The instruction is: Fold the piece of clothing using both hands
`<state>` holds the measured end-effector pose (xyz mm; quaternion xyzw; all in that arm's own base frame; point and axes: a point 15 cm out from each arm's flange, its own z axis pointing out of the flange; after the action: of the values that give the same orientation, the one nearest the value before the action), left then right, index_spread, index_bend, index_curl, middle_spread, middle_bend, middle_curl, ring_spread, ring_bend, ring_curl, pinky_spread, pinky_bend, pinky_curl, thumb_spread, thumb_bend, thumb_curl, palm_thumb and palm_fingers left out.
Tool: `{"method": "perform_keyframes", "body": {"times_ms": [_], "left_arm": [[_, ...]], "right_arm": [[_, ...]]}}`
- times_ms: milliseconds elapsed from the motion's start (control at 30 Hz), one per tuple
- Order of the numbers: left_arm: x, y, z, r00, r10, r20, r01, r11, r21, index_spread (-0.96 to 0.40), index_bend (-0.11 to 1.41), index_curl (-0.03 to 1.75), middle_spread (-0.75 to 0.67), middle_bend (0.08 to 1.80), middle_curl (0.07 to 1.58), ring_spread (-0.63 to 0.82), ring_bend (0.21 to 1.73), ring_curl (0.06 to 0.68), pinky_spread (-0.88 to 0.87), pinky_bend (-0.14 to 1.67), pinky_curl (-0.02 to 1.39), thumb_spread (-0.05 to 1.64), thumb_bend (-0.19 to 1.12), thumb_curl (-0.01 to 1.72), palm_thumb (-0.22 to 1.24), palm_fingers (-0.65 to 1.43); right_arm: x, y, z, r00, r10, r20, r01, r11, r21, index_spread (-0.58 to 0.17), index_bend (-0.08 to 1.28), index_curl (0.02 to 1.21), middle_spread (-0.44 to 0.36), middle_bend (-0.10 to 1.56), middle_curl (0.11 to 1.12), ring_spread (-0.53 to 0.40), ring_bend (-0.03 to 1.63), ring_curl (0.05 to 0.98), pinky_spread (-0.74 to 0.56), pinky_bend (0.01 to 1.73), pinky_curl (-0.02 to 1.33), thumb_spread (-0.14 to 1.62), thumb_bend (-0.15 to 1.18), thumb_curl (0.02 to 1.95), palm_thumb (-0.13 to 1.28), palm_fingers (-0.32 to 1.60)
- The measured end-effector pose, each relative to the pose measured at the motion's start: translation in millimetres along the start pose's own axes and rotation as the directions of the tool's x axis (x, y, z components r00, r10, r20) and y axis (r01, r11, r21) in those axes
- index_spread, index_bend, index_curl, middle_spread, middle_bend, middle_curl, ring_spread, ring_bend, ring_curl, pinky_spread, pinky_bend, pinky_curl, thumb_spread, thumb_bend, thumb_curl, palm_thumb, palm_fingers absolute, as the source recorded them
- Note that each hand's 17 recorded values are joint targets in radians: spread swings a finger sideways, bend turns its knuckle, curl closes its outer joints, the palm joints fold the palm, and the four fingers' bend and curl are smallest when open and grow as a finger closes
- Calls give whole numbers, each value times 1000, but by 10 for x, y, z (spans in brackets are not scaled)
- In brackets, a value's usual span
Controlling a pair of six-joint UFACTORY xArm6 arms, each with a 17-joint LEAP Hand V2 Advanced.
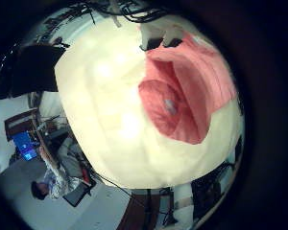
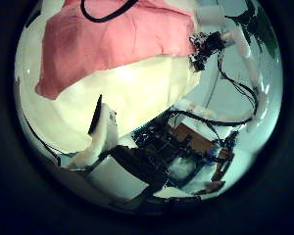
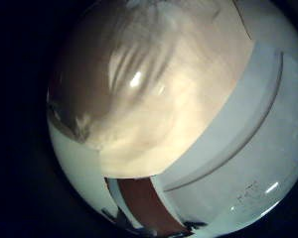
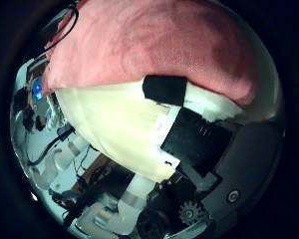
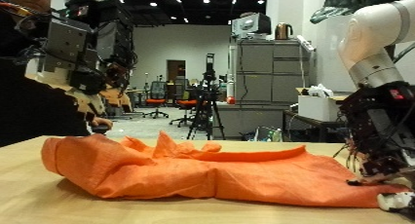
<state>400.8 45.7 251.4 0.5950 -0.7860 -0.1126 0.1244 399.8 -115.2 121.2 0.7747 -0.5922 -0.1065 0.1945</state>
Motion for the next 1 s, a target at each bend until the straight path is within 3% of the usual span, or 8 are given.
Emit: {"method": "perform_keyframes", "body": {"times_ms": [133, 300, 433, 633, 867, 1000], "left_arm": [[-82, 47, 11, 1000, -13, 1, 13, 1000, -8, 116, 133, 191, 366, 185, 268, 588, 420, 222, 534, 347, 317, 1186, -16, 375, 578, -63], [-233, 119, 21, 1000, -29, -2, 29, 1000, -10, 116, 132, 193, 362, 184, 272, 588, 419, 222, 530, 346, 317, 1186, -17, 372, 580, -63], [-348, 189, 28, 999, -42, -13, 42, 999, -6, 116, 132, 193, 361, 184, 273, 588, 419, 223, 529, 347, 317, 1186, -17, 370, 581, -64], [-522, 313, 68, 997, -62, -33, 62, 998, -7, 116, 132, 194, 360, 183, 275, 588, 419, 223, 529, 347, 317, 1190, -17, 364, 577, -64], [-629, 530, 152, 995, -85, -53, 85, 996, -10, 116, 132, 195, 360, 183, 276, 588, 420, 224, 528, 347, 317, 1191, -17, 361, 576, -64], [-704, 629, 176, 993, -100, -63, 100, 995, -7, 116, 132, 195, 360, 183, 277, 588, 420, 224, 528, 347, 317, 1192, -17, 359, 577, -64]], "right_arm": [[187, 116, -95, 999, 35, 5, -35, 999, 27, -331, 823, 697, -153, 1043, 673, -246, 1124, 548, -446, 1010, 537, 1011, 53, 465, 1077, 1347], [319, 234, -305, 1000, 30, -5, -30, 997, 68, -303, 928, 757, -139, 1155, 717, -232, 1223, 598, -389, 1118, 601, 1063, 68, 515, 1126, 1246], [343, 384, -776, 998, 42, -46, -35, 987, 155, -282, 983, 793, -130, 1216, 741, -220, 1277, 631, -354, 1184, 644, 1099, 65, 555, 1140, 1181], [-176, 468, -1240, 994, -44, -101, 60, 985, 162, -263, 1017, 818, -125, 1253, 758, -210, 1314, 658, -318, 1228, 681, 1126, 47, 598, 1141, 1141], [-784, 414, -1923, 976, -109, -188, 155, 956, 248, -252, 1034, 830, -121, 1266, 765, -205, 1329, 673, -299, 1243, 705, 1147, 29, 645, 1145, 1123], [-1198, 319, -2308, 957, -163, -241, 234, 924, 304, -249, 1038, 833, -121, 1269, 767, -203, 1331, 680, -294, 1244, 714, 1158, 19, 670, 1146, 1119]]}}
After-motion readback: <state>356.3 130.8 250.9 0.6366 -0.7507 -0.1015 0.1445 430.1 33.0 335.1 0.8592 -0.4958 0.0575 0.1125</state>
